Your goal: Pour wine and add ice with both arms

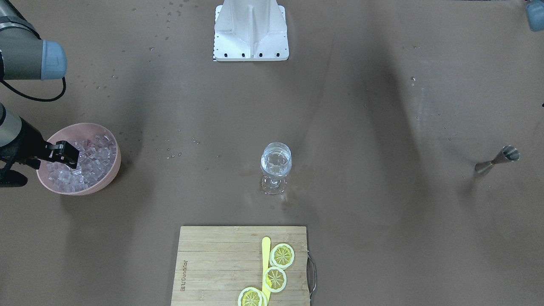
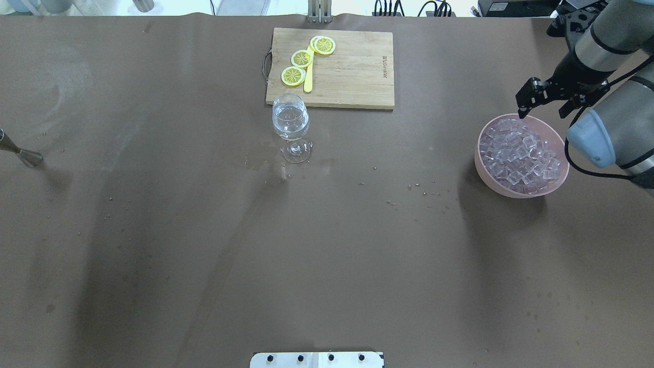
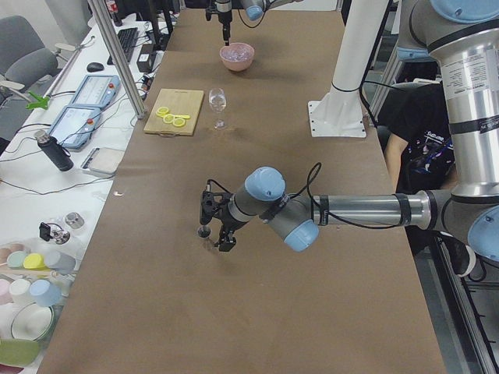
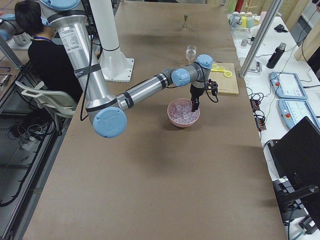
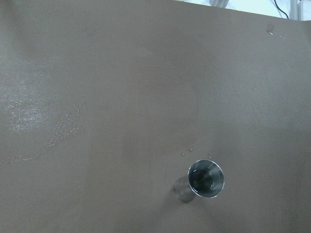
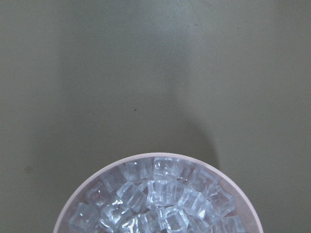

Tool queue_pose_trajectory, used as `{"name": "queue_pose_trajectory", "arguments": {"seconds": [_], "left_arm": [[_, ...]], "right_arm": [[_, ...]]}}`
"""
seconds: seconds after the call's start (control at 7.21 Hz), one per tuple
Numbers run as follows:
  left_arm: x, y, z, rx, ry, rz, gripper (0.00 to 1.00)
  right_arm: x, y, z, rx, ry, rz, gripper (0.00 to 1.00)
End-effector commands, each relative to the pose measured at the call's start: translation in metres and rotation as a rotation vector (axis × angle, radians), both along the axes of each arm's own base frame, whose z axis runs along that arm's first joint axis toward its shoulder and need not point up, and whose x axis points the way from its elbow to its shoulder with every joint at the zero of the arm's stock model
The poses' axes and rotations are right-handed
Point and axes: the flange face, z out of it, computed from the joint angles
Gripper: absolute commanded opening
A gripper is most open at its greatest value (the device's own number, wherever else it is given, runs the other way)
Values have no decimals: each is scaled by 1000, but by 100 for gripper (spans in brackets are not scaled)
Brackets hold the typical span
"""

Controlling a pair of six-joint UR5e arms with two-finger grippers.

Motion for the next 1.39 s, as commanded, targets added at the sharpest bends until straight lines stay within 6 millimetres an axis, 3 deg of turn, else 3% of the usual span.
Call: {"name": "queue_pose_trajectory", "arguments": {"seconds": [0.0,0.14,0.42,0.55,0.69,0.97,1.25], "left_arm": [[43,10,1,86,-74,-106,98],[71,9,0,112,-107,-145,98],[81,10,-8,202,-95,-187,98],[95,12,-2,244,-99,-230,98],[111,15,8,258,-86,-264,98],[115,16,39,281,-81,-272,98],[131,8,47,305,-131,-313,98]], "right_arm": [[-16,13,6,-15,3,-24,64],[-24,22,18,-35,12,-32,64],[-42,32,22,-60,21,-42,64],[-59,37,14,-82,19,-30,62],[-66,40,14,-86,20,-34,51],[-70,41,19,-86,28,-44,51],[-75,39,26,-63,20,-66,52]]}}
